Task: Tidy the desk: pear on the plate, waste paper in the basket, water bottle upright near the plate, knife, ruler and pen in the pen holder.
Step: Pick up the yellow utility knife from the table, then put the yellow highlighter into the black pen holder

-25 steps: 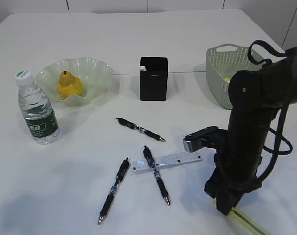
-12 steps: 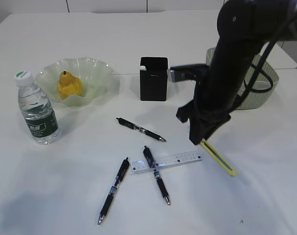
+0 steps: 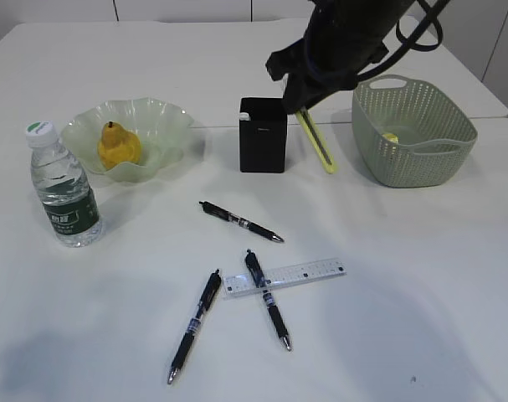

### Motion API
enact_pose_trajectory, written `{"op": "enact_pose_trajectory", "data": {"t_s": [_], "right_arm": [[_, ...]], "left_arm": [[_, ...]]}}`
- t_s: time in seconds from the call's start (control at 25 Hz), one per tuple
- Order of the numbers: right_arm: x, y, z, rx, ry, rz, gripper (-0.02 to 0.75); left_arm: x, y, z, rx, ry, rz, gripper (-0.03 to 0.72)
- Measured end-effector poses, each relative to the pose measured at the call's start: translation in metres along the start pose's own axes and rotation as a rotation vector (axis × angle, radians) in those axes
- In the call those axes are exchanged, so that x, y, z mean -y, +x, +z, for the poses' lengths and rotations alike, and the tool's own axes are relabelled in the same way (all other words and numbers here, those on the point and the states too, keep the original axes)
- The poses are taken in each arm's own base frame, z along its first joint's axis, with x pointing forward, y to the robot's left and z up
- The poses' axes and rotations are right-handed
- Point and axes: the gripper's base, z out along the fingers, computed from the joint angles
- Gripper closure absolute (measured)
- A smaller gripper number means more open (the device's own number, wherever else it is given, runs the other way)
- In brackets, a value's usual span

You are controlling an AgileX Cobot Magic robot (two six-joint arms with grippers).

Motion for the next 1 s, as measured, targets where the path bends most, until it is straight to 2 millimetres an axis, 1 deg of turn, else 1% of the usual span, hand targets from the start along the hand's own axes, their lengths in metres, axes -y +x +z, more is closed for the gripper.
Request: {"op": "enact_pose_trajectory", "data": {"t_s": [0.08,0.2,0.52,0.76,1.0], "right_arm": [[0.002,-0.009,-0.001,0.090,0.021,-0.001,0.560],[0.006,-0.020,0.004,0.204,0.050,0.002,0.560],[0.020,-0.043,0.031,0.470,0.135,-0.017,0.560],[0.032,-0.051,0.058,0.605,0.192,-0.022,0.560],[0.041,-0.055,0.079,0.720,0.243,-0.029,0.560]], "left_arm": [[0.000,0.000,0.000,0.000,0.000,0.000,0.254],[0.000,0.000,0.000,0.000,0.000,0.000,0.254],[0.000,-0.009,0.000,0.099,0.004,0.000,0.256],[0.000,-0.010,-0.001,0.115,0.003,0.001,0.258],[0.000,-0.010,-0.001,0.116,0.000,0.002,0.260]]}}
